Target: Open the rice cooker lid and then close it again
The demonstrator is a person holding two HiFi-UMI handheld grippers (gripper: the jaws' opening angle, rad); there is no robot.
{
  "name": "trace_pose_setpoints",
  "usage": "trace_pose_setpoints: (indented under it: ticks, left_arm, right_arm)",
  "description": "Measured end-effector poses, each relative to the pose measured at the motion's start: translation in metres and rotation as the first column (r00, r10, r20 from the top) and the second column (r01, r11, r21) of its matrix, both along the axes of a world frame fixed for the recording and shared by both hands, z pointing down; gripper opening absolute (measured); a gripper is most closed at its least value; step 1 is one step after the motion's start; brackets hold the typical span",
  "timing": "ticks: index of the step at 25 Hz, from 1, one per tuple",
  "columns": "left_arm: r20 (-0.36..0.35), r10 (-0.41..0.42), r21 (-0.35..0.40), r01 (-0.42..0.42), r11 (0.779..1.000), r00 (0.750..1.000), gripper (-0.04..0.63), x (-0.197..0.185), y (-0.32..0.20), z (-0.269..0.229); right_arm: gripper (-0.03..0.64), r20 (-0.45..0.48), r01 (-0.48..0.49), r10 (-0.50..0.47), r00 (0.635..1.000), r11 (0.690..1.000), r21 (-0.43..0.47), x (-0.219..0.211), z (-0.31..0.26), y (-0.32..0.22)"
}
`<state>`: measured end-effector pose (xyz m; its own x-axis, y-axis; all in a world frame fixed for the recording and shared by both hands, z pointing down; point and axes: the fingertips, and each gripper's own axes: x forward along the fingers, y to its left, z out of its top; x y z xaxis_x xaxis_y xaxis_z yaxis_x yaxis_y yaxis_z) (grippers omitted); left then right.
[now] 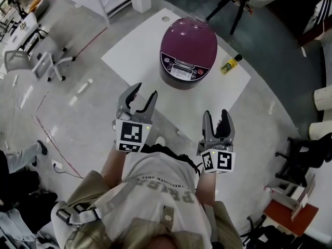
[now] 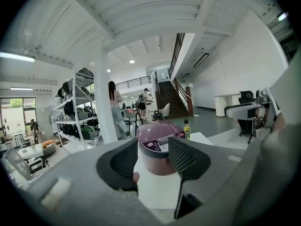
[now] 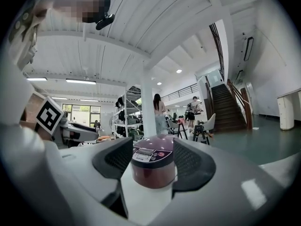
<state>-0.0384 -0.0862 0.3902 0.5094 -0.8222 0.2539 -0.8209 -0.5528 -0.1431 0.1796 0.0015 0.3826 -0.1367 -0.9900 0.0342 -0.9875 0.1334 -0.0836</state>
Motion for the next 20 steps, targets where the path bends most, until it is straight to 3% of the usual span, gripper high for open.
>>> trace_pose_setpoints:
  ticks: [11, 20]
  left_arm:
    - [0.059, -0.026, -0.068, 0.030, 0.997, 0.998, 0.212, 0.009, -0.010, 0.024]
    - [0.094, 0.000, -0.118, 0.011, 0.993, 0.996, 0.212, 0.015, -0.035, 0.051]
  right_arm:
    - [0.241, 0.023, 0.030, -0.029, 0.999, 0.998, -0.053, 0.012, 0.021, -0.020]
    - [0.249, 0.018, 0.014, -0.013, 1.000, 0.995, -0.101, 0.020, 0.044, -0.047]
